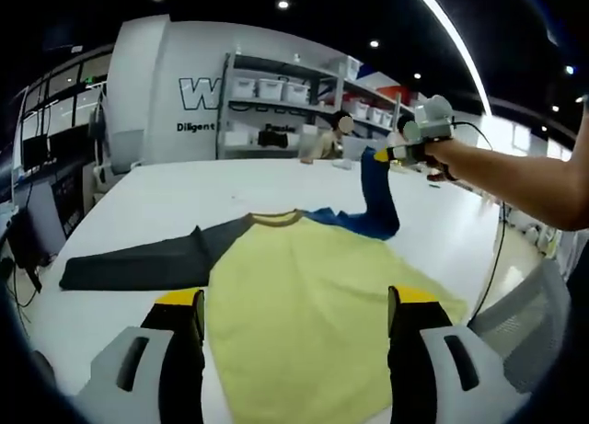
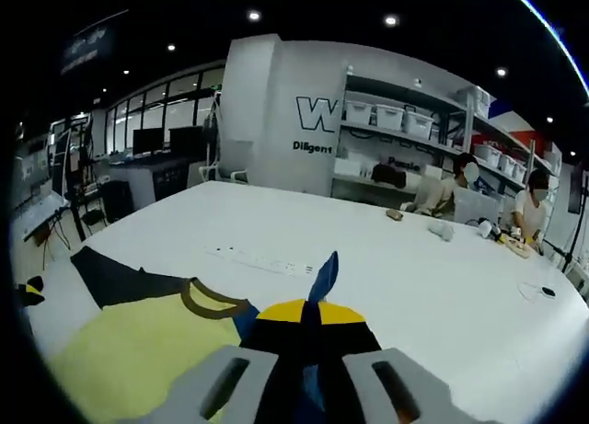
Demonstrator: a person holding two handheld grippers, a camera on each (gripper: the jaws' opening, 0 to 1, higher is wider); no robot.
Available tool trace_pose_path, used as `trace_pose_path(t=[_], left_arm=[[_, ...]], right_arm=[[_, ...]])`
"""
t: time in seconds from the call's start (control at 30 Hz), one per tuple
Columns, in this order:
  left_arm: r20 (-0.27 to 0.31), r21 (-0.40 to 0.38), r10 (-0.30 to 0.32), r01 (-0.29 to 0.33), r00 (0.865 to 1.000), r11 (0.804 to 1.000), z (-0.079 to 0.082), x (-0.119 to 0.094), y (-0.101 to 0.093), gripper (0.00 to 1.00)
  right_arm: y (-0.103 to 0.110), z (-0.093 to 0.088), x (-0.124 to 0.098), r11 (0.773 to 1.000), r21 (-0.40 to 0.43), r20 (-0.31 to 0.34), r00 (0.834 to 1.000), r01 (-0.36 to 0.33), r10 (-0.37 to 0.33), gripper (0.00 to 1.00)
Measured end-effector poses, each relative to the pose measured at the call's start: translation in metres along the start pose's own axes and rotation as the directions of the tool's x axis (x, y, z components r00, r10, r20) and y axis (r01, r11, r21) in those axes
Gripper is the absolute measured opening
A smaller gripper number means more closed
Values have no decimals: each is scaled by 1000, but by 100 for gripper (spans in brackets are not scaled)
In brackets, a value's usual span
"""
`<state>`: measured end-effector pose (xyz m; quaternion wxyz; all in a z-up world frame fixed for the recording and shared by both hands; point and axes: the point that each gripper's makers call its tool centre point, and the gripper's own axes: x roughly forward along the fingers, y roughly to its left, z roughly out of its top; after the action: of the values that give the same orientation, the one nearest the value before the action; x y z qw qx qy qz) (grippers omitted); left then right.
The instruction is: Fold the garment on the visible template until the final outline fits inside the template.
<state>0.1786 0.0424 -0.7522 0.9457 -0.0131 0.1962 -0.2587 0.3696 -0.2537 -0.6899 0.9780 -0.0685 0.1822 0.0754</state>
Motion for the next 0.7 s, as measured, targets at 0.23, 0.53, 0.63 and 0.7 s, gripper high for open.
trace_pose_path(t=[0.23, 0.53, 0.63, 0.7], left_arm=[[-5, -1, -3, 3, 1000, 1000, -1, 0, 0, 78], [-2, -5, -4, 4, 1000, 1000, -1, 0, 2, 77], [-2, -6, -5, 5, 1000, 1000, -1, 0, 2, 77], [-4, -8, -5, 5, 1000, 1000, -1, 0, 2, 77]], right_arm=[[55, 10, 11, 995, -41, 4, 995, -96, 96, 0], [110, 15, 22, 976, -89, -4, 980, -201, 201, 0], [128, 15, 25, 969, -97, -7, 973, -229, 229, 0], [142, 13, 27, 961, -109, -15, 968, -253, 252, 0]])
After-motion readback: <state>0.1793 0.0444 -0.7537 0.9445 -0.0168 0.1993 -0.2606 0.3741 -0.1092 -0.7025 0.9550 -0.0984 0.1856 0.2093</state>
